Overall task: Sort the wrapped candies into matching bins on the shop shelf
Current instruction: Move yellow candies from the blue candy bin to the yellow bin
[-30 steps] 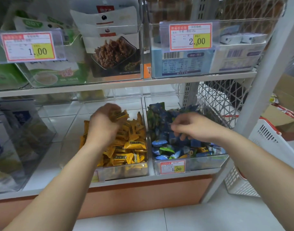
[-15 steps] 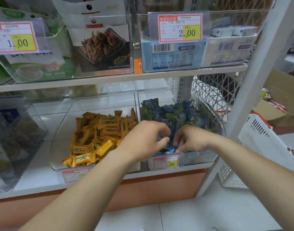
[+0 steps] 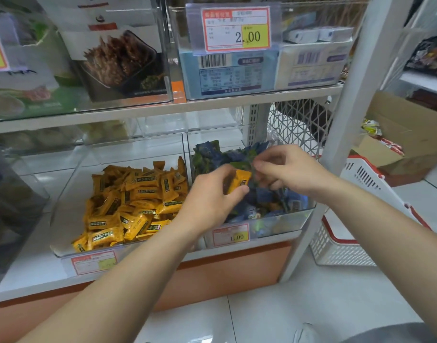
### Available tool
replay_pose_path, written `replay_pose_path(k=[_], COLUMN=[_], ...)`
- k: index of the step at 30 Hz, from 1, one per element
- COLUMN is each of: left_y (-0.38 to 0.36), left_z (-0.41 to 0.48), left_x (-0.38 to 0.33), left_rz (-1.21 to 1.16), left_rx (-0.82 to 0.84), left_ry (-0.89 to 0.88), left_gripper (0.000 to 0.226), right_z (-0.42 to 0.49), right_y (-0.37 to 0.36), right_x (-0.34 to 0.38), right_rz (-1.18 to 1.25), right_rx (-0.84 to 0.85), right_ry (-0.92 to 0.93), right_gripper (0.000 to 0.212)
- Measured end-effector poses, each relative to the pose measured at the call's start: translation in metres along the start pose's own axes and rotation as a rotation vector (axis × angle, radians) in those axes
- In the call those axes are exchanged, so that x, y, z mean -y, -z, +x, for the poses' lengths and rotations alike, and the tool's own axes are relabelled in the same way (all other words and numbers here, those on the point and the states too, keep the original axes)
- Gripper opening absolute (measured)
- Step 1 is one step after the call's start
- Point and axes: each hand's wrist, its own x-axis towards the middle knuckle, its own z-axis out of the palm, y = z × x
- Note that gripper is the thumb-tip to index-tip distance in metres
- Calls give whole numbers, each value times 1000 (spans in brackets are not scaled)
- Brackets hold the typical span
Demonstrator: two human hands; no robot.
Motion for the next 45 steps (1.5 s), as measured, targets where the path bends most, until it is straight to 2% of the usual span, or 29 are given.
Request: replay_pose_path(k=[2, 4, 7, 9, 13, 15, 18, 20, 22, 26, 30, 32, 34, 38, 42, 43, 45], left_y=[16, 37, 69, 84, 92, 85, 67, 49, 27, -18, -40, -46, -52, -54, -50, -47, -42], left_z=[1, 2, -1, -5, -14, -15, -14, -15, -17, -16, -8, -2, 5, 18, 24, 26, 30], left_x=[3, 11, 32, 48, 62, 54, 29, 11, -3, -13, -8, -8, -9, -2, 2, 1, 3], left_rz=[25, 70, 199, 294, 496, 521, 437, 330, 214, 160, 114, 123, 203, 420, 540, 547, 531], left_rx=[-58, -128, -226, -291, -217, -210, -229, -134, 22, 290, 511, 581, 647, 740, 745, 737, 723], left_ry=[-11, 7, 129, 218, 337, 314, 153, 26, -65, -90, -44, -13, 8, 45, 122, 132, 111], left_gripper=[21, 29, 34, 32, 47, 47, 37, 32, 26, 30, 44, 53, 60, 52, 65, 64, 46], right_z=[-2, -8, -17, -22, -21, -17, -14, -12, -10, 2, 5, 2, -1, -13, -26, -28, -30], right_y=[11, 19, 21, 16, 2, -7, -16, -15, -11, -4, 9, 14, 17, 21, 22, 21, 20], right_x=[-5, -13, -26, -29, -27, -26, -28, -28, -25, -24, -27, -28, -27, -15, -17, -19, -23], right_rz=[-105, -246, -627, -715, -839, -908, -913, -921, -962, -1009, -533, -434, -485, -583, -837, -902, -961], right_rx=[-16, 93, 276, 289, 255, 306, 430, 476, 455, 410, 341, 231, 138, 92, 322, 379, 426], right_ry=[-17, -67, -76, -79, -104, -169, -273, -302, -281, -219, -232, -189, -114, -43, -118, -145, -174], right_gripper=[10, 11, 24, 33, 33, 36, 42, 42, 37, 27, 27, 26, 26, 16, 24, 28, 39])
